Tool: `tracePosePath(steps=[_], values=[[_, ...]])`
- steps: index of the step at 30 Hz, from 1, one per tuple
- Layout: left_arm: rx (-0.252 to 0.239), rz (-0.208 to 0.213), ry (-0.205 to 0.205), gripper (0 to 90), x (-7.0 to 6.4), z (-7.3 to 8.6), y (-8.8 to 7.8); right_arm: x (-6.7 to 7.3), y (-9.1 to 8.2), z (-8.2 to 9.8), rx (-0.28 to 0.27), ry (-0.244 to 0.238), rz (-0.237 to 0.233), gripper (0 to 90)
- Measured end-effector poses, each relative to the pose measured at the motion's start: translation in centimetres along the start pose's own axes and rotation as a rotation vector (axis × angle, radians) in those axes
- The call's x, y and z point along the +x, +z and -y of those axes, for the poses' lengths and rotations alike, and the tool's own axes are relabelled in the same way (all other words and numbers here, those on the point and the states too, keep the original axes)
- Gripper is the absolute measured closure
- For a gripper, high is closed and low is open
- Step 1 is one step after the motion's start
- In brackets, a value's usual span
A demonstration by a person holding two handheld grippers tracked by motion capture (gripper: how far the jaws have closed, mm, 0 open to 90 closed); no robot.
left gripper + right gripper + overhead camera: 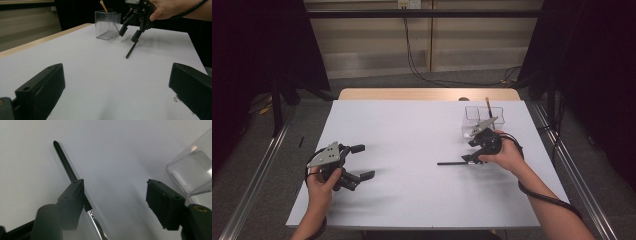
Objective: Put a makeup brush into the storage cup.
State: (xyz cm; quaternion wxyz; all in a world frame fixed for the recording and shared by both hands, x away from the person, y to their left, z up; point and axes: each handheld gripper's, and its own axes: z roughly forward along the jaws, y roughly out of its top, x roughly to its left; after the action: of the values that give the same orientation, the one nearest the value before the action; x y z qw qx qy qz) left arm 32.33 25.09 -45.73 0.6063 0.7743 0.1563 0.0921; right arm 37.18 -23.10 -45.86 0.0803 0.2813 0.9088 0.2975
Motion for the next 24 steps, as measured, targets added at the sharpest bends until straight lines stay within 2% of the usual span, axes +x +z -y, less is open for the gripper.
tracePosePath(steps=[8, 13, 16, 20, 24], values=[[-0.001, 0.0, -0.003, 0.5, 0.0, 0.0, 0.0, 0.5, -0.1, -0.1, 0.001, -0.03, -0.055, 43.7], [0.002, 0.001, 0.003, 0.5, 0.0, 0.0, 0.1, 1.0, -0.1, 0.0, 0.017, -0.058, -0.081, 52.0], [0.009, -0.001, 0.004, 0.5, 0.0, 0.0, 0.1, 1.1, 0.0, 0.1, 0.029, -0.062, -0.113, 56.4], [0.01, -0.002, 0.005, 0.5, 0.0, -0.1, 0.2, 1.3, -0.1, 0.0, 0.06, -0.093, -0.112, 60.2], [0.01, -0.002, 0.004, 0.5, 0.0, 0.0, 0.2, 1.3, -0.2, 0.2, 0.092, -0.089, -0.112, 62.2]])
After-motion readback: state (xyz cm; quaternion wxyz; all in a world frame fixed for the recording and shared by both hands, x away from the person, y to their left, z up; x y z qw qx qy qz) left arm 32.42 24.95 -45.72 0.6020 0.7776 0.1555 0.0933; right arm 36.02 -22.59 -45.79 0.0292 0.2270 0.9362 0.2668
